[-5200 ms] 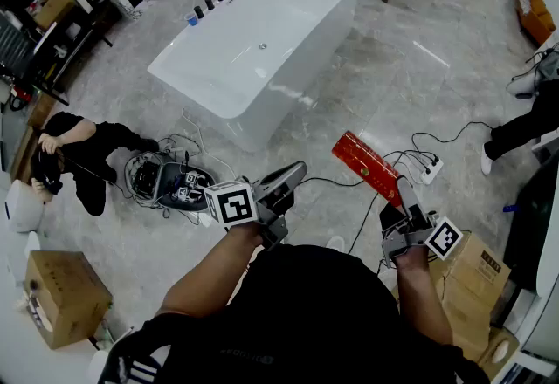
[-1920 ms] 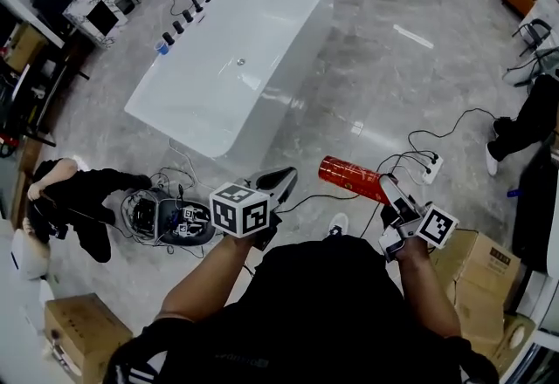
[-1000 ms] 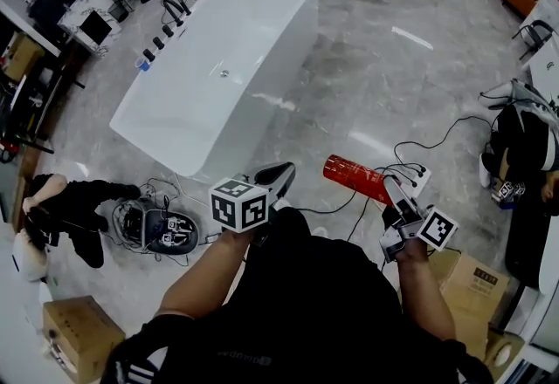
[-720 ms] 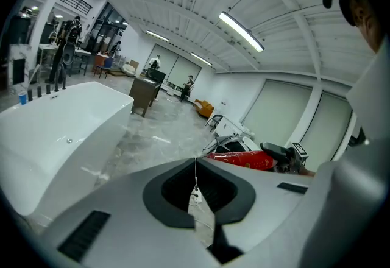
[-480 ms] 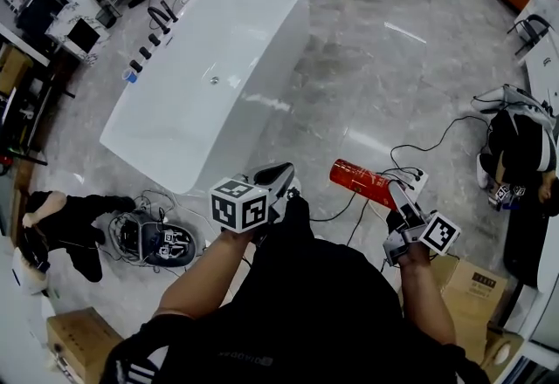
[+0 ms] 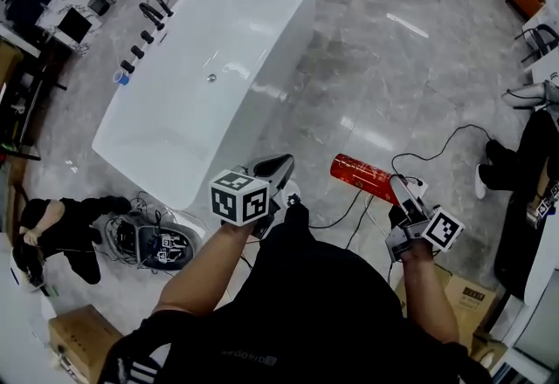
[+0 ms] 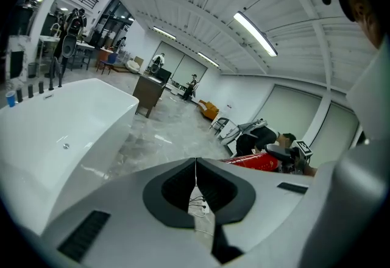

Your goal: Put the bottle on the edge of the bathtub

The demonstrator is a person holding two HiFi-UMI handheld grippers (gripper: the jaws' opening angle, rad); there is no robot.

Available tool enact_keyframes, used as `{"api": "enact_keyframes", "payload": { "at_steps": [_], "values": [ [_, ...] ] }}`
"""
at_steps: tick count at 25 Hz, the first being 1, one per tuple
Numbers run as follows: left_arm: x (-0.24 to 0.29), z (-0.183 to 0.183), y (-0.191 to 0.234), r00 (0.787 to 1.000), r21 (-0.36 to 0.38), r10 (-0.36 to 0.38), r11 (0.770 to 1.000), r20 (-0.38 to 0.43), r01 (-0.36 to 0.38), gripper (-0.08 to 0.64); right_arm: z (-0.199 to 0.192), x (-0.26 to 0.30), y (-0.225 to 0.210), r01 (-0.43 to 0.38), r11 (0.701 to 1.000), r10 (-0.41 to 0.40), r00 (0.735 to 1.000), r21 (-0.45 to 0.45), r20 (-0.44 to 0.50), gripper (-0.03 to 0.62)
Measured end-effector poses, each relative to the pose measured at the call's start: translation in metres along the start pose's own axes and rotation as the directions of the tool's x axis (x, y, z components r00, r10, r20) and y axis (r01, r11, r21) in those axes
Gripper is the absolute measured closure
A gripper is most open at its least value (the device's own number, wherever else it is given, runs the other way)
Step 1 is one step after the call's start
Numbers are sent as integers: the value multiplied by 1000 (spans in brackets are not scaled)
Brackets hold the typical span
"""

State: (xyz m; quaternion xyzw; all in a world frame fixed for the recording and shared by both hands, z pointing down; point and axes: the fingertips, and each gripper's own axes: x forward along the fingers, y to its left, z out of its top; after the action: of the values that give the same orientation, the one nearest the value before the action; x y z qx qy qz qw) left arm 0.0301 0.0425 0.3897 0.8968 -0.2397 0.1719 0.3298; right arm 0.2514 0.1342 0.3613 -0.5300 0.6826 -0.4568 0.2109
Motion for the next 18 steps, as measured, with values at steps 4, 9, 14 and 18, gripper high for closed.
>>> {"api": "enact_keyframes", "payload": {
  "at_steps": [4, 9, 14, 18],
  "values": [
    [8, 27, 30, 1000, 4, 16, 1000, 6, -16, 543, 15, 38, 7, -1, 1000, 1, 1000, -6, -5, 309],
    [22, 55, 63, 1000, 15, 12, 1000, 8, -12, 543, 35, 78, 8, -4, 1000, 4, 1000, -27, -5, 308],
    [39, 84, 89, 999, 17, 5, 1000, 39, -6, 543, 45, 119, 1, 5, 999, -6, 1000, -34, -19, 308],
    [49, 98, 107, 999, 28, 7, 1000, 34, -8, 543, 54, 147, -1, 7, 998, -8, 1000, -54, -22, 308]
  ]
}}
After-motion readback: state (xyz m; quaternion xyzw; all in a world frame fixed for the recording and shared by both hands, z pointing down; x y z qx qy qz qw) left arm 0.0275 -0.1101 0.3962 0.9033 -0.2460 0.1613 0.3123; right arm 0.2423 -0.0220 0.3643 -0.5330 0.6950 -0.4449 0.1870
